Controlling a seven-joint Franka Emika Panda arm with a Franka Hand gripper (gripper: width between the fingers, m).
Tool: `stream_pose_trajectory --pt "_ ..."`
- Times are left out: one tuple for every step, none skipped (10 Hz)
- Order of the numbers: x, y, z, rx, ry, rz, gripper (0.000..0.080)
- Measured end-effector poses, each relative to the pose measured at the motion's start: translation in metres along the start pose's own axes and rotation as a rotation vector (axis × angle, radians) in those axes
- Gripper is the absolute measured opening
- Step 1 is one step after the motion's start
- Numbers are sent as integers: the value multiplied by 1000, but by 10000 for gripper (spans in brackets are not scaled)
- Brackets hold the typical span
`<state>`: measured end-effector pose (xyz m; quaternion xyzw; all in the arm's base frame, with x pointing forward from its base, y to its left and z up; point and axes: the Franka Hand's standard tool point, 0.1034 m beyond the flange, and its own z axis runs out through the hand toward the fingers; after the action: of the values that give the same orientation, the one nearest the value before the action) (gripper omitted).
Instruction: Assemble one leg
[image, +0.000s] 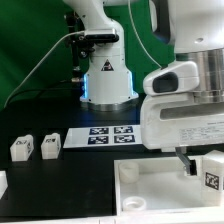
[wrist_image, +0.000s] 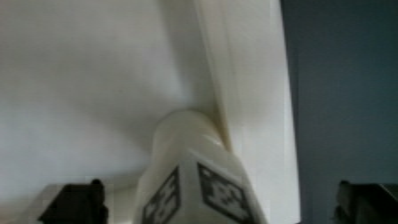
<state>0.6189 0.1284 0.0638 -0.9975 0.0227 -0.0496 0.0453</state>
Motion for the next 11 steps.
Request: stream_pose_trajectory --pt "1 4 0 -1 0 -124 649" --pt "2 12 0 -3 0 -218 649" --pt "2 12 0 -3 0 -243 649" --pt "2 12 0 -3 0 -256 504" --pt "2 13 1 -2 0 -227 504" --pt "2 13 1 -1 -1 -192 366" --pt "0 13 1 -1 -5 -104 291" --pt "0 12 1 -1 -6 -29 291" --pt "-1 11 1 -1 -8 61 292" --pt "-1 10 1 -1 -9 109 291" --pt "-1 8 0 -2 -28 233 291"
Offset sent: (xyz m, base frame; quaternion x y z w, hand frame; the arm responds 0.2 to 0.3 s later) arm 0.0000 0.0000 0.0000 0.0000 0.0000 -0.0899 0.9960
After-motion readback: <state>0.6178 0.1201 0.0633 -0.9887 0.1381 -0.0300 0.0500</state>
